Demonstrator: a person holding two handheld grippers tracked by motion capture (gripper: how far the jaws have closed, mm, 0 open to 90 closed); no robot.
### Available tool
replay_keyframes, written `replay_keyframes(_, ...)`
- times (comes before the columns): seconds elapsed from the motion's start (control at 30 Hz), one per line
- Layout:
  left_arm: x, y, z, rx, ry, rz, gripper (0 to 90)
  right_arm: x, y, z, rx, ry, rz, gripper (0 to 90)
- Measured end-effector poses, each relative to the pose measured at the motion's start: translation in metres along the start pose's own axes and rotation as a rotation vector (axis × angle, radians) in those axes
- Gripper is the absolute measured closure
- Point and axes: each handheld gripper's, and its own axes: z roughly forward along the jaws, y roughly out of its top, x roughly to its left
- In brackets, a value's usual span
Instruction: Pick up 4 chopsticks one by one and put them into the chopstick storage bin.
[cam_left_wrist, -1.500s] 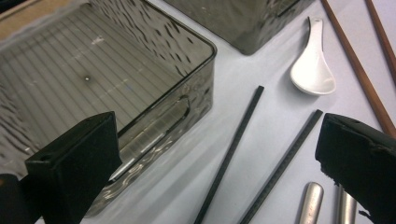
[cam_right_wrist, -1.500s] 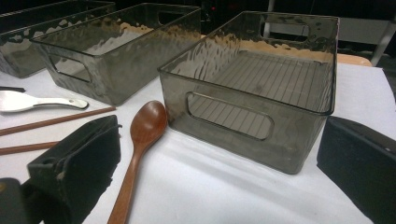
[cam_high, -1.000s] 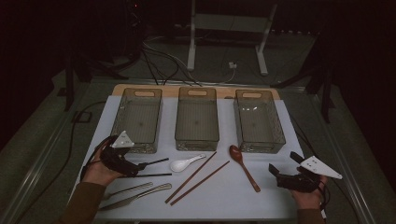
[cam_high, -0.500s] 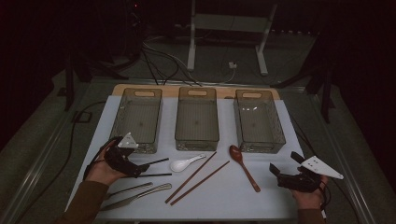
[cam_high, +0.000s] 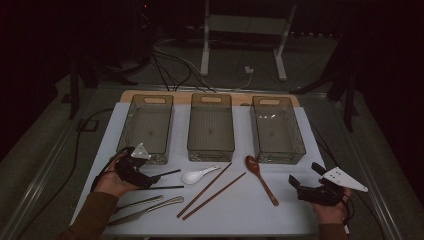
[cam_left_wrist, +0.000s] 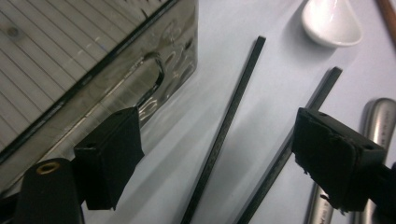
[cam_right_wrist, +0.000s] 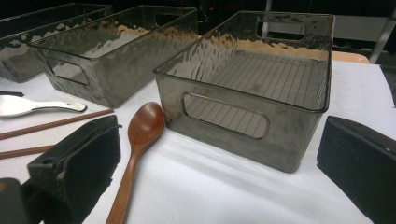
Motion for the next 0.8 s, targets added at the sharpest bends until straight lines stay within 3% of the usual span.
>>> replay_keyframes(0.3,-0.001,0.001,0.009,0.041,-0.032,0.014,33.0,0.0,0.0,0.0,0.0,-0.001,0.003,0.0)
replay_keyframes(0.8,0.002,0.002,0.019,0.065,-0.067,0.022,54.5,-0.001,0.0,0.001,0.005,-0.002,0.003,0.0)
